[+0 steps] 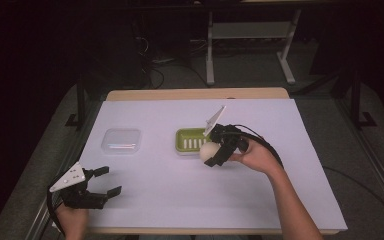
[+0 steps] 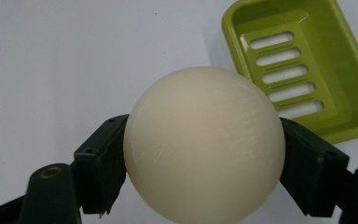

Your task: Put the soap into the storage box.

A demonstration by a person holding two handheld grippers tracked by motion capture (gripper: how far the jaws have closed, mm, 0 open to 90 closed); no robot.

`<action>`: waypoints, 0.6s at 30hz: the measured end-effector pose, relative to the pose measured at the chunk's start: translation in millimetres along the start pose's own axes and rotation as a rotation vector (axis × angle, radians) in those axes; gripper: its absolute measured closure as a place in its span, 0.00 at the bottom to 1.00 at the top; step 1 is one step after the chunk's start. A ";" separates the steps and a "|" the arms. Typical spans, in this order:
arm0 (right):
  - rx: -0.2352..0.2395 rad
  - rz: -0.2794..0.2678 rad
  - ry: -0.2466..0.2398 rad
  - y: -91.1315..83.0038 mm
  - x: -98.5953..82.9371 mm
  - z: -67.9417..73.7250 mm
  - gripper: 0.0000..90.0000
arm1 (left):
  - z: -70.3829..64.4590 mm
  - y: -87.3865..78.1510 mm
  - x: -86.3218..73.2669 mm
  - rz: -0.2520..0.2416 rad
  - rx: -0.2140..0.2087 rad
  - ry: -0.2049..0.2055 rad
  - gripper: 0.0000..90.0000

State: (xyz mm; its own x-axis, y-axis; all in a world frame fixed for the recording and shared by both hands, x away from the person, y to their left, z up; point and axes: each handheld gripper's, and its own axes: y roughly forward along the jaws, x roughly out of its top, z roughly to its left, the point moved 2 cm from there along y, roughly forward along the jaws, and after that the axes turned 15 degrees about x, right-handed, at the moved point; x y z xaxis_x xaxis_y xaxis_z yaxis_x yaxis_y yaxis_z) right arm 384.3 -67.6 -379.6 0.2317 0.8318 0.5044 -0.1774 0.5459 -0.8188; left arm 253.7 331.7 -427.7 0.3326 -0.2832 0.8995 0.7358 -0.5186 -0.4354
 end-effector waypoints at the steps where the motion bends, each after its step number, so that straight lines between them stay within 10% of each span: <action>1: 0.000 0.000 -0.002 0.0 1.2 -1.1 0.25 | -0.1 0.2 -0.1 -0.001 -0.001 0.000 0.15; 18: 0.000 0.003 -0.025 -6.4 31.6 -14.9 0.25 | 0.1 -0.2 0.1 -0.002 0.000 0.000 0.15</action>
State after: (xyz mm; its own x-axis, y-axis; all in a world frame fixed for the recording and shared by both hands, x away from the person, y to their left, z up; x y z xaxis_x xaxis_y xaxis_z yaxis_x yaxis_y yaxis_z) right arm 407.0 -46.2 -362.5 0.2077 0.8354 0.5088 -0.1779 0.5438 -0.8202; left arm 253.6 331.8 -427.5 0.3311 -0.2826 0.9003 0.7364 -0.5192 -0.4338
